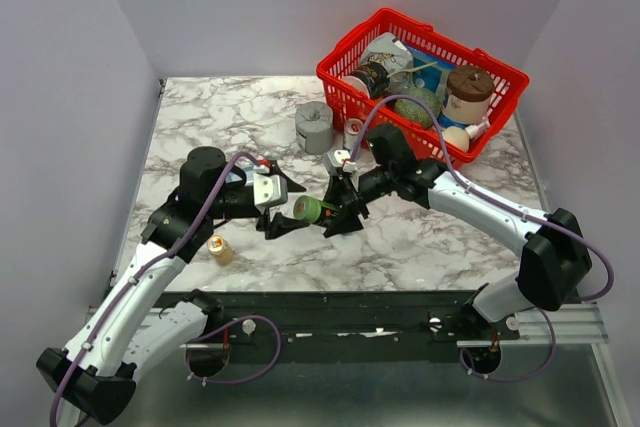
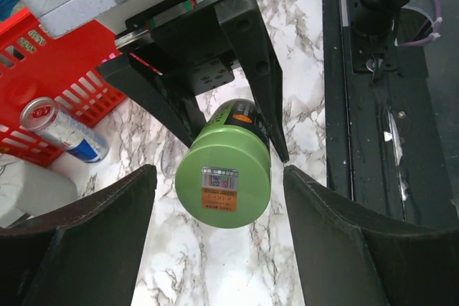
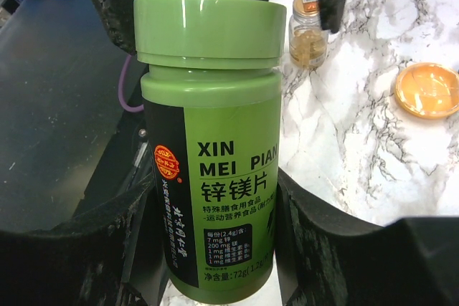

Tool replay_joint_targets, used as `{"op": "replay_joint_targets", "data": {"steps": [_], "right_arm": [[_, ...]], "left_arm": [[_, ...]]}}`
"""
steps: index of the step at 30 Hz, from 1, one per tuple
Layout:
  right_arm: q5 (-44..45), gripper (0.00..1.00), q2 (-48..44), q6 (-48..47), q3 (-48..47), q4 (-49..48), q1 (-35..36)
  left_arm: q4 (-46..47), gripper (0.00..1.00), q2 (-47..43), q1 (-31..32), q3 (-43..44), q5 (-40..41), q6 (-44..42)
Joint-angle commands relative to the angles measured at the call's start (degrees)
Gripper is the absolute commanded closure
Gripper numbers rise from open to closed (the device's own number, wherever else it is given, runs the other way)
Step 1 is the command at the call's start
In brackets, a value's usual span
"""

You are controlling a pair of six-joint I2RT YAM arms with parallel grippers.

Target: Sort the pills into containers

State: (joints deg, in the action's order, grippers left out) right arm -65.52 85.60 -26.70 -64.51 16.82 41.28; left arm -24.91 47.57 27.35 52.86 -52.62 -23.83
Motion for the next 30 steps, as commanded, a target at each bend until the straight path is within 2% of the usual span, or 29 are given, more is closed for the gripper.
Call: {"op": "replay_joint_targets", "data": {"steps": [1,5,8,11,12,13,15,16,17,19,20,23,26,30], "right_arm": [[-3.1,0.89,-0.1,-1.6,-1.8,0.5,0.3],[-3.0,0.89,-0.1,-1.6,-1.7,0.6,0.3],[-2.6,0.89,0.2,-1.5,-1.7,0.6,0.3],[-0.8,0.9,0.4,-1.0,-2.1,0.5,0.3],[0.0,0.9,0.4,-0.8,-2.2,0.5,0.3],[2.9,0.9,0.4,0.3,-2.4,0.1,0.3],[6.6,0.9,0.5,2.0,-2.5,-1.5,0.3],[10.6,0.9,0.5,3.2,-2.5,-2.0,0.3],[12.5,0.9,0.5,4.1,-2.4,-2.7,0.3],[17.1,0.9,0.3,5.6,-2.0,-4.2,0.2],[18.3,0.9,0.3,6.0,-2.0,-4.5,0.3],[21.0,0.91,0.6,6.8,-2.1,-5.3,0.3],[20.7,0.91,1.2,7.3,-2.3,-5.2,0.3],[21.0,0.91,1.1,7.4,-2.2,-5.3,0.3]], "left_arm": [[2.8,0.28,0.9,1.5,-1.3,-2.8,1.0],[2.7,0.37,1.6,2.7,-1.4,-0.2,0.9],[2.8,0.57,2.2,3.3,-0.9,1.5,2.1],[3.9,0.99,2.5,3.2,0.0,4.4,9.3],[7.6,1.0,1.8,3.2,-0.5,5.8,18.9],[9.9,1.0,1.0,3.2,-2.3,8.0,23.5],[13.6,1.0,-1.0,3.2,-4.1,17.7,36.0],[13.3,1.0,-1.3,3.2,-4.9,21.0,46.8],[12.3,1.0,-1.6,3.2,-4.8,26.6,51.0],[7.7,1.0,-0.6,3.2,-3.5,30.3,60.3],[6.5,1.0,-0.2,3.1,-3.2,31.4,70.8],[-0.7,1.0,1.9,3.1,-0.5,34.8,89.9],[-4.9,1.0,4.1,3.4,2.9,35.0,94.8],[-4.0,1.0,6.2,3.6,4.3,34.6,97.6]]}}
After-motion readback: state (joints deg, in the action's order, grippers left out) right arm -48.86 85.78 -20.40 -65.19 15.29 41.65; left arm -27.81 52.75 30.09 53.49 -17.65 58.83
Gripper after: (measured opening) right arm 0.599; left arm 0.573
